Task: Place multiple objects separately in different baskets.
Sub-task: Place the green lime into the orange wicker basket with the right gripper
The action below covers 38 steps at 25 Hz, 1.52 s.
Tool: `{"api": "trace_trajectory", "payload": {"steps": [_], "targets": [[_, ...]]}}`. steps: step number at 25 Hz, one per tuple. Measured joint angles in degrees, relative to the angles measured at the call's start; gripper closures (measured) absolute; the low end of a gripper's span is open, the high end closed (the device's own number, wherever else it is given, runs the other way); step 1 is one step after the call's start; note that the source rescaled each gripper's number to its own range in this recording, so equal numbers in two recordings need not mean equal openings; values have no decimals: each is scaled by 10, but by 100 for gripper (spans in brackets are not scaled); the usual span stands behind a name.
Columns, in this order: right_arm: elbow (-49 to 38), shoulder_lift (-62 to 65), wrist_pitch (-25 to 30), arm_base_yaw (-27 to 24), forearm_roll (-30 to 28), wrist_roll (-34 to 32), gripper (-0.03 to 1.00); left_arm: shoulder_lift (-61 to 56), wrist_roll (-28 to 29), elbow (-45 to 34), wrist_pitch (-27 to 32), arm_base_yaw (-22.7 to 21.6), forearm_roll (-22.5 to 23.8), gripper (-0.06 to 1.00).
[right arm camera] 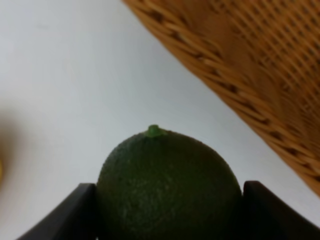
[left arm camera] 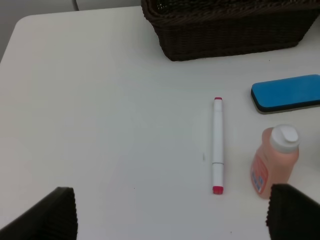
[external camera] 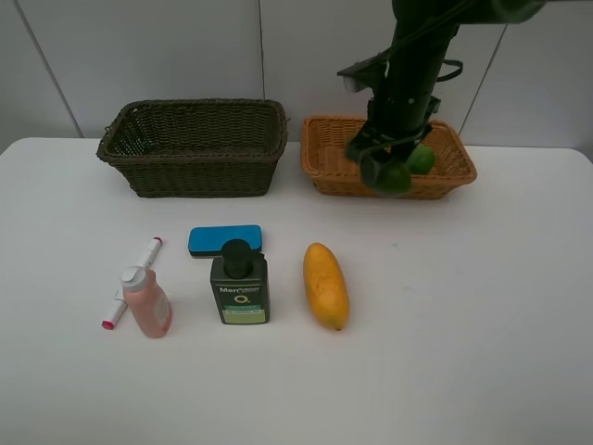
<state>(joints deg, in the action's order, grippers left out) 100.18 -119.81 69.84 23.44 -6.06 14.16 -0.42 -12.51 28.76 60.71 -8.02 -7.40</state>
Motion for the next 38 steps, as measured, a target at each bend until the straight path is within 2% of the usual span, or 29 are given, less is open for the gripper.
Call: {"api": "trace_trajectory", "payload": {"steps": [5,14,21,25,35,36,37,38], "targets": [[45,0,-17,-32,-20,3,80,0,0,0,0,0,0,-6],[61,-12,-176,-58,-12,7,80,0,0,0,0,0,0,-6],[61,-70,-235,-66,12,7,80,0,0,0,0,0,0,-6],[61,-83,-255,-68,14,7,80,0,0,0,0,0,0,-6],[61,-85,-256,-68,17,7,80,0,0,0,0,0,0,-6],[61,-85,-258,-68,17,5,78,0,0,0,0,0,0,-6],[61,-85,-258,-68,17,2,68,0,0,0,0,0,0,-6],[61,-85,-259,-68,18,-4,43,0,0,0,0,0,0,-6]]}}
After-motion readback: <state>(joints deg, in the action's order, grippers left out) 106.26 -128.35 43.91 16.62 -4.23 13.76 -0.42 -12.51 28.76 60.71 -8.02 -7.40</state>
